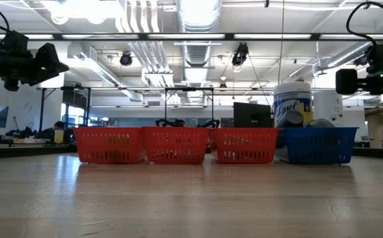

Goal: Pick & Place Travel size toiletries
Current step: Return to Home Position

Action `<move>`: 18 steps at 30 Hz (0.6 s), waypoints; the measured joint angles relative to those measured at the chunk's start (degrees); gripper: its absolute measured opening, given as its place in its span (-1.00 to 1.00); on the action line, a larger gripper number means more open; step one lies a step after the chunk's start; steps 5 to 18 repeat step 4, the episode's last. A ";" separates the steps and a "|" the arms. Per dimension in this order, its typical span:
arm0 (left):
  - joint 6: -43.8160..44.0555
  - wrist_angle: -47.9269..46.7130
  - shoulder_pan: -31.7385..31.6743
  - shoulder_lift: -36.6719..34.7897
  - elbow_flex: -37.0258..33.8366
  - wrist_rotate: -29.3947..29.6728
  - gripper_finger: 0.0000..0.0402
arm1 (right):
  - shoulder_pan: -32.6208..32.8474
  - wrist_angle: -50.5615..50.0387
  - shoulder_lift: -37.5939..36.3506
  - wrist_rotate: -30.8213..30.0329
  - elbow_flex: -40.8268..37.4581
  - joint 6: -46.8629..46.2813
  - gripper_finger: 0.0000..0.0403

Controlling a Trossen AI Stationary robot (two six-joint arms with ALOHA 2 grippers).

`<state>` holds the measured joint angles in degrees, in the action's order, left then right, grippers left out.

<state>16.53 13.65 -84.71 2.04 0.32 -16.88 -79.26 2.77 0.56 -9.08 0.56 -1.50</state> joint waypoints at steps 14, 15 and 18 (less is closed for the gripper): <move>0.00 0.00 0.00 -0.01 0.00 0.00 0.11 | 0.00 0.00 -0.02 -0.02 0.00 0.00 0.81; 0.00 0.00 0.00 -0.01 0.00 0.00 0.11 | 0.00 0.00 -0.02 -0.02 0.00 0.00 0.81; 0.00 0.00 0.00 -0.01 0.00 0.00 0.11 | 0.00 0.00 -0.02 -0.02 0.00 0.00 0.81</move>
